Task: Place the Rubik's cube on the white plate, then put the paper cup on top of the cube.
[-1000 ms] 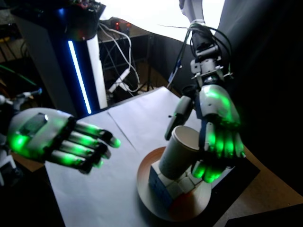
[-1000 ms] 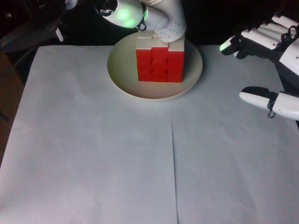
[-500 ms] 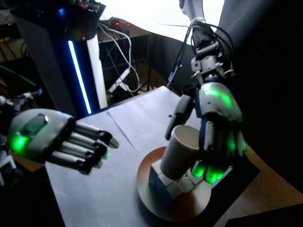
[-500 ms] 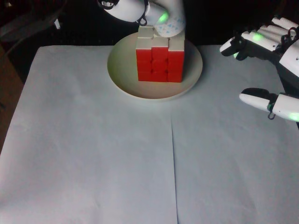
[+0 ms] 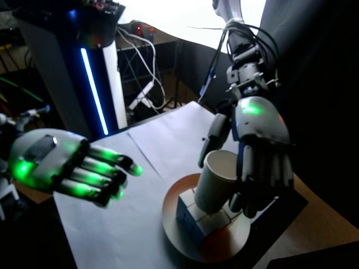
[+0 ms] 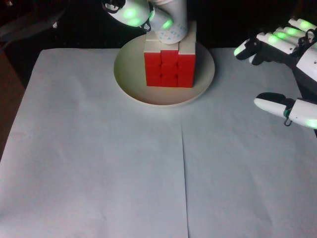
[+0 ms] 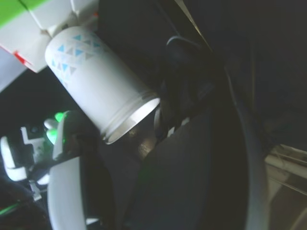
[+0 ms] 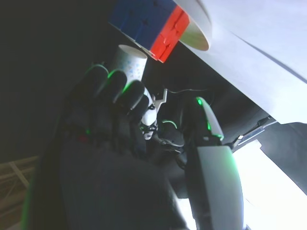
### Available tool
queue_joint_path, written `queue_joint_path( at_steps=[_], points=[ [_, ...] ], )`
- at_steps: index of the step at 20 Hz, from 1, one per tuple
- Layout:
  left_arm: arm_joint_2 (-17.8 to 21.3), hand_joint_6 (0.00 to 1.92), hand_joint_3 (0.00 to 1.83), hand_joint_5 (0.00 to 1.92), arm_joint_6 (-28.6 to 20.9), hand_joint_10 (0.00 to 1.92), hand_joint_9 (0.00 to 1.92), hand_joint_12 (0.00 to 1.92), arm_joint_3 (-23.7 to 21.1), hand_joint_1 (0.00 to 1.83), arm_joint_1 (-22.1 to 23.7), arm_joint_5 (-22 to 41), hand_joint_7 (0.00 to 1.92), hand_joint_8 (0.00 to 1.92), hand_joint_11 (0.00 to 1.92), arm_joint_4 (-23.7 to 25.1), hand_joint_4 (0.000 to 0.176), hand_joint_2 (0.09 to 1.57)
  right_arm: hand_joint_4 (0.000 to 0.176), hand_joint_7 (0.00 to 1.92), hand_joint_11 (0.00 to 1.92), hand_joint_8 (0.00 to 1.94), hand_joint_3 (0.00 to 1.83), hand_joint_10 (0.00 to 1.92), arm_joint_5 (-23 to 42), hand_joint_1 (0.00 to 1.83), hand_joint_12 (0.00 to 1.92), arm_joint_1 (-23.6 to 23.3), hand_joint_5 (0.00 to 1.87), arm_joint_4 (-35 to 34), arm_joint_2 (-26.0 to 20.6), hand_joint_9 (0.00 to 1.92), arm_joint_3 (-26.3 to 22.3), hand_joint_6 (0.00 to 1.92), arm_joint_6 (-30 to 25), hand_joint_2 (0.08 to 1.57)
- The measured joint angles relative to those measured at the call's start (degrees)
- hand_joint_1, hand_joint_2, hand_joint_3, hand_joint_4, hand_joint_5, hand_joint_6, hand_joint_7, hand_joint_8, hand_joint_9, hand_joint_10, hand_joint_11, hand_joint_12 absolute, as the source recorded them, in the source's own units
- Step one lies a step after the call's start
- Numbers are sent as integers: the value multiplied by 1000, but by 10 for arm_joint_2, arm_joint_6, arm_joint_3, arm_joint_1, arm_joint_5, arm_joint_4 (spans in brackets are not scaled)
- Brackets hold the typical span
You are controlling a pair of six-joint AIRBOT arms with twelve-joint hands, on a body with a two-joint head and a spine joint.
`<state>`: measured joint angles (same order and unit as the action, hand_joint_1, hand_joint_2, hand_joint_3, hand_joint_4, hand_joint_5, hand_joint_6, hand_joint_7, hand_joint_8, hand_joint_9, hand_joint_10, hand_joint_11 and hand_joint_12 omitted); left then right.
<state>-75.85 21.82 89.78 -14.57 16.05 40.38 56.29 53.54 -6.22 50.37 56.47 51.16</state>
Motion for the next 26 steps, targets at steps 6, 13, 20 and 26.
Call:
queue_joint_path(
  at_steps=[6,13,20,26],
  points=[
    [-3,4,0,2,0,78,2,1610,-3,549,0,-4,0,0,0,4,113,952,0,260,0,1246,0,1309,0,844,1718,0,102,0,0,214,0,943,0,1254],
    [-1,0,0,0,0,2,0,1520,-4,497,0,-3,0,0,0,2,161,920,0,260,0,1158,2,1293,0,847,1734,2,78,-1,0,192,0,862,0,1265],
    [99,0,13,0,91,0,0,58,-90,380,-2,82,0,0,0,-103,176,1021,0,223,0,1138,0,1255,0,864,1532,2,69,-3,-6,83,-7,840,0,1255],
    [159,0,8,0,105,0,0,0,-138,171,-49,175,0,0,0,-152,161,1105,77,0,0,0,5,1,9,138,8,2,0,-4,-20,0,-19,0,3,1311]
  ],
)
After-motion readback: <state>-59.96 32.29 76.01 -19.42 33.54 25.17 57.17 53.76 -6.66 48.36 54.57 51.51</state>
